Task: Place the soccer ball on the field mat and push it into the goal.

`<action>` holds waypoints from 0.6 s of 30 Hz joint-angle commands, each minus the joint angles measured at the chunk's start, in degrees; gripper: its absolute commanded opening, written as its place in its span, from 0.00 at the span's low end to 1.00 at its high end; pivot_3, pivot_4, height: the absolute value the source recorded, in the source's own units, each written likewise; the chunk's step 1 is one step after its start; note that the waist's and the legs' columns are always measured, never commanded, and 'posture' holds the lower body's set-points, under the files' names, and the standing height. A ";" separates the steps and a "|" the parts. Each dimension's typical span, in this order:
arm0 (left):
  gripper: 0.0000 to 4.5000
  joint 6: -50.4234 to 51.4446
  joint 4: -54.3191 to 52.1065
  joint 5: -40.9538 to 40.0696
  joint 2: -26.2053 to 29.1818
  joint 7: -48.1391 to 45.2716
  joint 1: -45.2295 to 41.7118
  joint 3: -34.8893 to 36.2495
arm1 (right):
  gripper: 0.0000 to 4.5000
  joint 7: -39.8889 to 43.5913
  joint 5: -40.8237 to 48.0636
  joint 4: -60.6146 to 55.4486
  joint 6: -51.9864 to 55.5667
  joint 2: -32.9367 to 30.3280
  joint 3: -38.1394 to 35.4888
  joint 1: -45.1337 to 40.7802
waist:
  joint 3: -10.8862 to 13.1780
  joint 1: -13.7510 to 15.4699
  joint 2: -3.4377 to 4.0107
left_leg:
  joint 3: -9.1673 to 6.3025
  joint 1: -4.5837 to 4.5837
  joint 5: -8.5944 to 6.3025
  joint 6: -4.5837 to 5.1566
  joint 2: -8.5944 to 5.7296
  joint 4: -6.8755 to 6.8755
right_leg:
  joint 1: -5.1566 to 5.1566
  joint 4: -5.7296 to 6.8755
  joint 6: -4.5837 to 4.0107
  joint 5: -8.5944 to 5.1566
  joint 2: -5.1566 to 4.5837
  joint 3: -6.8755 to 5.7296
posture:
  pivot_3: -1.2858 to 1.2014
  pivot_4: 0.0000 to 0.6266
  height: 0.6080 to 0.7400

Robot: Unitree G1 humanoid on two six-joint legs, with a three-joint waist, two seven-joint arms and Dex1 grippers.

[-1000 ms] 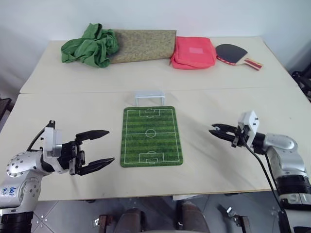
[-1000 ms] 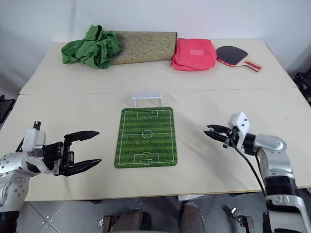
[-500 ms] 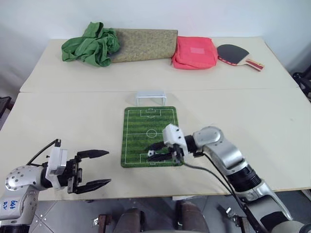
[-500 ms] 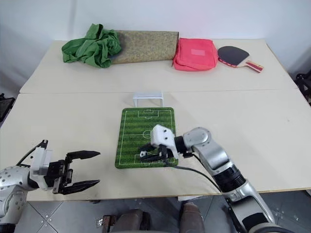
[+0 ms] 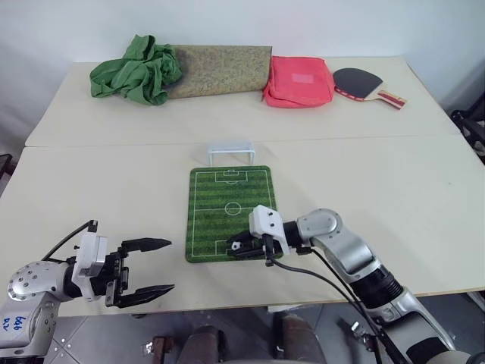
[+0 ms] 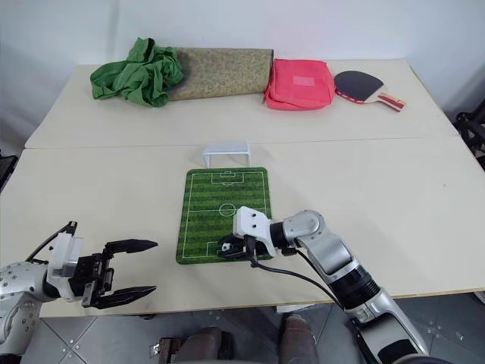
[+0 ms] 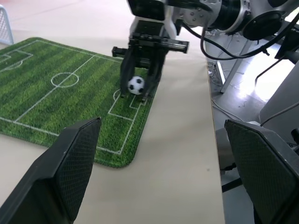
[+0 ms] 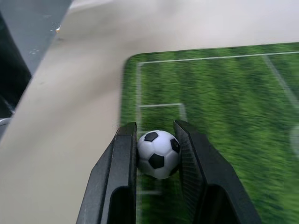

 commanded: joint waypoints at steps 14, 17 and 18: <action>1.00 0.20 -1.74 -1.32 0.64 1.46 0.09 2.76 | 0.18 1.03 -0.79 7.31 -1.00 3.97 0.57 -1.69 | 0.00 -0.13 0.00 | 0.03 0.07 0.00 0.00 0.02 0.00 | 0.02 0.03 0.00 0.00 0.01 0.01 | 0.52 0.24 1.00; 1.00 0.16 -1.61 -1.20 0.57 1.38 0.23 3.23 | 0.26 1.62 -0.28 7.50 -0.77 4.37 0.42 -1.76 | 0.00 -0.14 0.00 | 0.04 0.10 0.00 -0.01 0.02 0.00 | 0.03 0.03 0.00 0.00 0.01 0.02 | 0.52 0.24 1.00; 1.00 0.12 -1.60 -1.19 0.51 1.40 0.36 3.36 | 0.34 1.25 -0.40 7.66 -1.36 4.67 0.22 -1.75 | 0.00 -0.14 0.00 | 0.03 0.11 0.00 0.00 0.02 0.00 | 0.03 0.04 0.00 0.00 0.01 0.03 | 0.52 0.24 1.00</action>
